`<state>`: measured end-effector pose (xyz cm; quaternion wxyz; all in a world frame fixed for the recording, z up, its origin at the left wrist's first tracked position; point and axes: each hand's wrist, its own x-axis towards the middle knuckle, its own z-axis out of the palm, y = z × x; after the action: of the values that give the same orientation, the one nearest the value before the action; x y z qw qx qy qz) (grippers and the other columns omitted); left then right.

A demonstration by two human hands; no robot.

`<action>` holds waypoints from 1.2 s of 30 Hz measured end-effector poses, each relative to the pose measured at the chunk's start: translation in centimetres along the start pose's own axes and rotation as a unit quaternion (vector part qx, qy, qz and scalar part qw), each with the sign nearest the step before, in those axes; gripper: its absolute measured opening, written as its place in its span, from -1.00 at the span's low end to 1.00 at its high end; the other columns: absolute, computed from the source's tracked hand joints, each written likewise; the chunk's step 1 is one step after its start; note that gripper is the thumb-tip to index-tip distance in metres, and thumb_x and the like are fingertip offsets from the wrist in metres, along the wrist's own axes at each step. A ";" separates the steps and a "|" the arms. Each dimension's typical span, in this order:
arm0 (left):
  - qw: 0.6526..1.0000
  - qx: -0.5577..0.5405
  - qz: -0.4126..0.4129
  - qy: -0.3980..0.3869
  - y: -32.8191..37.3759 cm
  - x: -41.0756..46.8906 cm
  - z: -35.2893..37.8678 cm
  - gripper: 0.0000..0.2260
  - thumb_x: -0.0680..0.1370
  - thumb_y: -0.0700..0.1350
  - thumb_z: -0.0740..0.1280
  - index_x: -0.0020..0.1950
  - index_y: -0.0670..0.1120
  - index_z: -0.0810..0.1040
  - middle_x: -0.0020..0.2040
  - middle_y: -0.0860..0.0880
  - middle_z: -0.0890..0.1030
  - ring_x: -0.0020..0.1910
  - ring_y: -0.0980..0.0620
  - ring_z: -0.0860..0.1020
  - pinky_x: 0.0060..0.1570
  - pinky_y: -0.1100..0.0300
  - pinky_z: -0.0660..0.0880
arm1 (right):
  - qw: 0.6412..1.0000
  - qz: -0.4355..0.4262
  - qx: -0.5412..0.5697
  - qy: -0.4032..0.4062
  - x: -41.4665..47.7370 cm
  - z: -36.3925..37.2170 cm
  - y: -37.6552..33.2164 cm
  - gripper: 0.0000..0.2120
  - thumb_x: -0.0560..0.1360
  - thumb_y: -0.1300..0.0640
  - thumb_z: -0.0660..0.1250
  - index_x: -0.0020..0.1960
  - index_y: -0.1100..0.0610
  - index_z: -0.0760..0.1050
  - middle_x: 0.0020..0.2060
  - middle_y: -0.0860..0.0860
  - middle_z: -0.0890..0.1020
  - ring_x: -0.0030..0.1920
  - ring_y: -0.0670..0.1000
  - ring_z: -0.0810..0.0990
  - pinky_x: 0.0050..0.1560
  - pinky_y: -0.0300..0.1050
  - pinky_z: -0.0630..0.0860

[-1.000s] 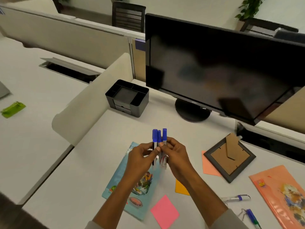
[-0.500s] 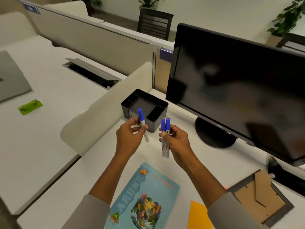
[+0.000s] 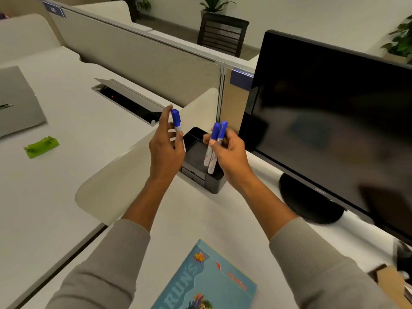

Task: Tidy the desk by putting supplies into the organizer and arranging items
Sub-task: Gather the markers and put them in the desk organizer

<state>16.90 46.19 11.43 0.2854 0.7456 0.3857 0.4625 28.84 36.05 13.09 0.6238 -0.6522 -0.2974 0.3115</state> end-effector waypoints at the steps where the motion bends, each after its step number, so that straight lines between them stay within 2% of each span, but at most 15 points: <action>1: 1.000 0.005 0.009 0.003 -0.3 0.4 0.0 -0.47 0.64 -0.14 0.33 0.55 0.11 0.21 0.30 -0.11 0.56 0.03 0.06 0.64 -0.01 0.16 0.64 | 1.000 -0.012 0.003 0.001 0.7 0.4 -0.3 -0.69 0.61 0.25 0.28 0.34 0.10 0.43 0.13 -0.01 0.67 0.18 -0.04 0.63 0.22 -0.02 0.50; 3: 1.000 0.009 0.013 0.001 -0.9 1.0 0.1 -0.49 0.63 -0.14 0.33 0.53 0.09 0.23 0.32 -0.12 0.55 0.06 0.06 0.63 0.00 0.16 0.63 | 1.000 -0.030 0.008 0.003 2.0 1.2 -0.6 -0.68 0.60 0.27 0.29 0.35 0.13 0.43 0.14 -0.02 0.68 0.19 -0.06 0.62 0.23 -0.08 0.49; 5: 1.000 0.011 0.010 -0.005 -1.5 1.2 0.2 -0.51 0.62 -0.15 0.35 0.51 0.03 0.27 0.31 -0.13 0.56 0.06 0.09 0.62 0.01 0.18 0.62 | 0.999 -0.044 0.006 0.003 3.1 2.0 -0.3 -0.69 0.60 0.28 0.30 0.32 0.14 0.44 0.15 -0.03 0.68 0.20 -0.08 0.62 0.28 -0.07 0.49; 7: 1.000 0.010 0.010 -0.015 -2.3 1.2 0.4 -0.52 0.61 -0.15 0.37 0.49 0.01 0.29 0.29 -0.14 0.57 0.09 0.04 0.64 0.05 0.13 0.63 | 0.998 -0.060 -0.007 0.004 4.0 2.8 0.3 -0.70 0.59 0.28 0.32 0.30 0.13 0.46 0.16 -0.04 0.68 0.20 -0.08 0.62 0.31 -0.04 0.50; 10: 0.999 0.012 0.024 -0.028 -3.2 1.3 0.5 -0.53 0.60 -0.18 0.38 0.46 0.01 0.31 0.25 -0.12 0.60 0.12 0.00 0.64 0.10 0.06 0.64 | 0.997 -0.073 -0.013 0.001 5.0 3.7 1.2 -0.72 0.58 0.27 0.34 0.27 0.12 0.46 0.15 -0.05 0.68 0.18 -0.09 0.63 0.22 -0.17 0.52; 13: 0.998 0.028 0.036 -0.034 -3.8 1.6 0.6 -0.51 0.58 -0.21 0.40 0.43 0.04 0.31 0.23 -0.11 0.61 0.09 0.00 0.65 0.09 0.06 0.64 | 0.997 -0.079 -0.016 -0.009 5.9 4.2 1.7 -0.71 0.57 0.27 0.35 0.26 0.11 0.46 0.14 -0.04 0.69 0.16 -0.12 0.63 0.08 -0.35 0.51; 17: 0.997 0.051 0.042 -0.042 -4.6 1.5 1.2 -0.51 0.58 -0.22 0.40 0.40 0.08 0.29 0.25 -0.11 0.60 0.08 -0.04 0.66 0.07 0.09 0.63 | 0.995 -0.083 -0.045 -0.024 7.0 4.8 2.3 -0.66 0.55 0.29 0.37 0.29 0.09 0.47 0.15 0.03 0.66 0.15 -0.05 0.63 0.18 -0.21 0.53; 21: 0.996 0.066 0.028 -0.044 -5.9 0.9 1.8 -0.54 0.58 -0.21 0.40 0.39 0.06 0.30 0.24 -0.13 0.61 0.07 -0.05 0.67 0.09 0.01 0.64 | 0.993 -0.085 -0.068 -0.035 7.2 5.3 3.4 -0.66 0.53 0.32 0.38 0.26 0.10 0.50 0.12 0.05 0.64 0.15 0.03 0.63 0.26 -0.04 0.55; 26: 0.996 0.077 0.008 -0.053 -6.9 0.1 2.1 -0.56 0.58 -0.22 0.40 0.41 -0.01 0.35 0.19 -0.14 0.65 0.06 -0.06 0.67 0.11 0.03 0.63 | 0.993 -0.078 -0.082 -0.035 7.1 5.5 5.0 -0.70 0.52 0.33 0.40 0.22 0.13 0.52 0.06 0.02 0.65 0.10 -0.02 0.65 0.24 -0.07 0.57; 28: 0.995 0.079 0.001 -0.059 -7.2 -0.2 2.2 -0.56 0.58 -0.22 0.39 0.40 -0.01 0.35 0.17 -0.15 0.65 0.04 -0.07 0.68 0.10 0.04 0.63 | 0.992 -0.076 -0.094 -0.026 7.1 5.6 5.4 -0.72 0.51 0.31 0.41 0.19 0.12 0.54 0.02 0.03 0.66 0.06 -0.01 0.66 0.20 -0.07 0.59; 31: 0.994 0.085 -0.017 -0.070 -7.7 -0.5 2.4 -0.59 0.58 -0.23 0.39 0.39 -0.03 0.37 0.16 -0.14 0.65 0.04 -0.06 0.66 0.12 0.02 0.63 | 0.990 -0.069 -0.121 -0.011 7.2 5.9 5.9 -0.76 0.49 0.29 0.44 0.13 0.13 0.57 -0.07 0.05 0.68 -0.04 -0.06 0.67 0.05 -0.23 0.60; 34: 0.994 0.081 -0.019 -0.072 -8.0 -0.8 2.5 -0.64 0.59 -0.24 0.37 0.36 -0.07 0.41 0.17 -0.10 0.63 0.07 -0.05 0.64 0.14 0.00 0.62 | 0.984 -0.071 -0.163 -0.011 7.4 6.5 6.3 -0.82 0.48 0.22 0.47 0.05 0.08 0.58 -0.08 0.05 0.66 -0.01 0.02 0.64 0.00 -0.18 0.60; 36: 0.994 0.082 -0.017 -0.069 -8.0 -1.0 2.5 -0.65 0.59 -0.24 0.37 0.36 -0.08 0.42 0.18 -0.10 0.63 0.09 -0.05 0.63 0.14 0.00 0.61 | 0.981 -0.073 -0.181 -0.016 7.4 6.7 6.6 -0.82 0.50 0.21 0.45 0.07 0.06 0.58 -0.03 0.07 0.64 -0.03 -0.03 0.63 -0.10 -0.35 0.55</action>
<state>16.44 49.46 3.69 0.2568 0.7899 0.4143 0.3722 28.27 45.71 6.06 0.5116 -0.7257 -0.4056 0.2171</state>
